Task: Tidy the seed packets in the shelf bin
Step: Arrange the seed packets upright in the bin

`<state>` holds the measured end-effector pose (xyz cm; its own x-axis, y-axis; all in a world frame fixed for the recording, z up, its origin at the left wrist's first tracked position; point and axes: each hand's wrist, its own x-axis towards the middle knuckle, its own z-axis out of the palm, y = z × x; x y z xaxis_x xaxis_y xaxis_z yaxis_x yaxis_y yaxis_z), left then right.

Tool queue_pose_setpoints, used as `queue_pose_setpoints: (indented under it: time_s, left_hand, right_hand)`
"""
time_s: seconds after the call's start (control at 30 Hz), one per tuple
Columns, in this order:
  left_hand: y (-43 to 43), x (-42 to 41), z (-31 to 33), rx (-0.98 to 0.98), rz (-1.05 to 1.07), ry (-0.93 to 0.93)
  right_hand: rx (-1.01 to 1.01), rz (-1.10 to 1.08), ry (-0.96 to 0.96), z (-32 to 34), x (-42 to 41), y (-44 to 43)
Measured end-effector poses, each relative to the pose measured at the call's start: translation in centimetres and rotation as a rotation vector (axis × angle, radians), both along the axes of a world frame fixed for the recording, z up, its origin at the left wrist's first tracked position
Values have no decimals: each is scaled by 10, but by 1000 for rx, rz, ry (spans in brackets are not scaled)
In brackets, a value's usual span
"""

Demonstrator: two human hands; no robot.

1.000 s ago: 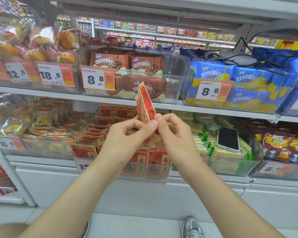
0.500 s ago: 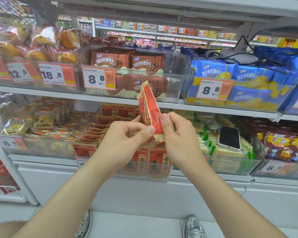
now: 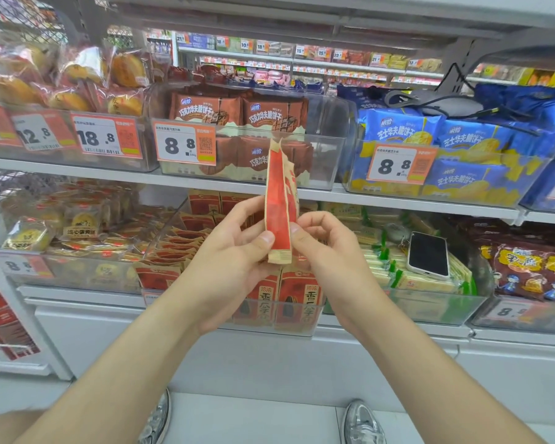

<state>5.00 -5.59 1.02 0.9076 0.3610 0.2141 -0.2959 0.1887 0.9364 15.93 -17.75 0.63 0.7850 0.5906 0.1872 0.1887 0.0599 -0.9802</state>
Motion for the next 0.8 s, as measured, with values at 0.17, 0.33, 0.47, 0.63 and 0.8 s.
queue_pose_setpoints:
  time_s: [0.17, 0.33, 0.47, 0.63, 0.8]
  left_hand:
    - [0, -2, -2, 123, -38, 64]
    - [-1, 0, -1, 69, 4, 36]
    - [3, 1, -2, -146, 60, -4]
    - [3, 2, -1, -289, 49, -10]
    - [7, 3, -3, -315, 49, 12]
  right_hand:
    - [-43, -133, -230, -2, -2, -3]
    - [19, -151, 3, 5, 0, -6]
    - [74, 3, 288, 7, 7, -7]
    - [79, 41, 295, 4, 11, -8]
    - [82, 24, 315, 0, 10, -5]
